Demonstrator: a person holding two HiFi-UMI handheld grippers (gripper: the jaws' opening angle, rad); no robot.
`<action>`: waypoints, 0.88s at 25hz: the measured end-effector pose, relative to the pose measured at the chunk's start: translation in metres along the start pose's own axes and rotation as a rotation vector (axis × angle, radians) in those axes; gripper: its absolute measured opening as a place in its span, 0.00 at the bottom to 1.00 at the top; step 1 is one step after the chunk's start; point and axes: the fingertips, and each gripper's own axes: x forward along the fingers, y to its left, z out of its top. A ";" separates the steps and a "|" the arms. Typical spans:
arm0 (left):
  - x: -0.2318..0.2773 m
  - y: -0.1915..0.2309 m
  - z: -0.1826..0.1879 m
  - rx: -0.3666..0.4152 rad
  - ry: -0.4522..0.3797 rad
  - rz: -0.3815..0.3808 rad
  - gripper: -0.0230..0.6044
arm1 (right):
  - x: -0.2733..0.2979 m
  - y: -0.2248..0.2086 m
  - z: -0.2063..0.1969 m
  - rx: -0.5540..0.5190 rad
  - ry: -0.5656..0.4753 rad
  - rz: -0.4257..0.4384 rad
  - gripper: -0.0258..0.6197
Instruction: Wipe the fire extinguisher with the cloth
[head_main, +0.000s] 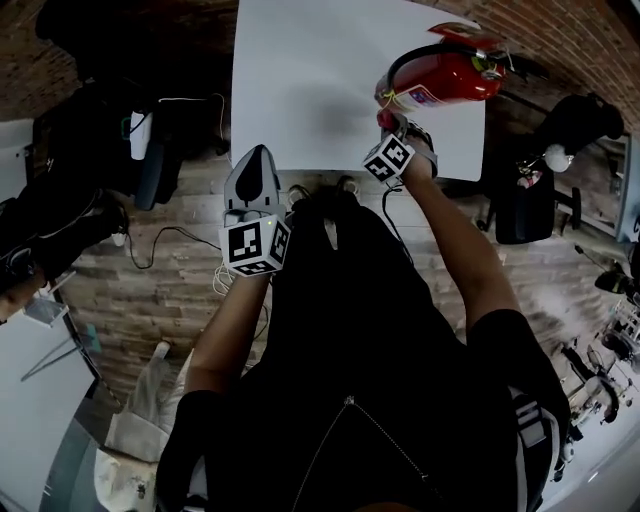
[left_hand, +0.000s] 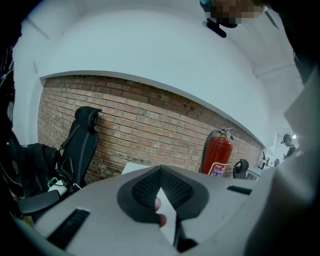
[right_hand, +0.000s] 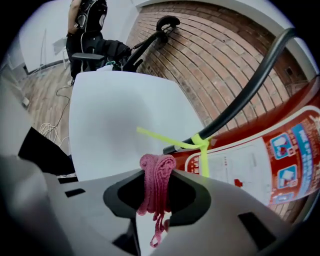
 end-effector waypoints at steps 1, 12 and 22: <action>-0.001 0.001 0.000 0.001 -0.001 0.009 0.05 | 0.008 0.002 0.001 0.004 -0.003 0.001 0.23; -0.014 0.014 -0.018 -0.021 0.009 0.095 0.05 | 0.067 0.004 0.005 0.019 0.045 -0.063 0.23; -0.026 0.020 -0.019 -0.040 -0.013 0.130 0.05 | 0.050 -0.006 0.005 0.076 0.046 -0.056 0.23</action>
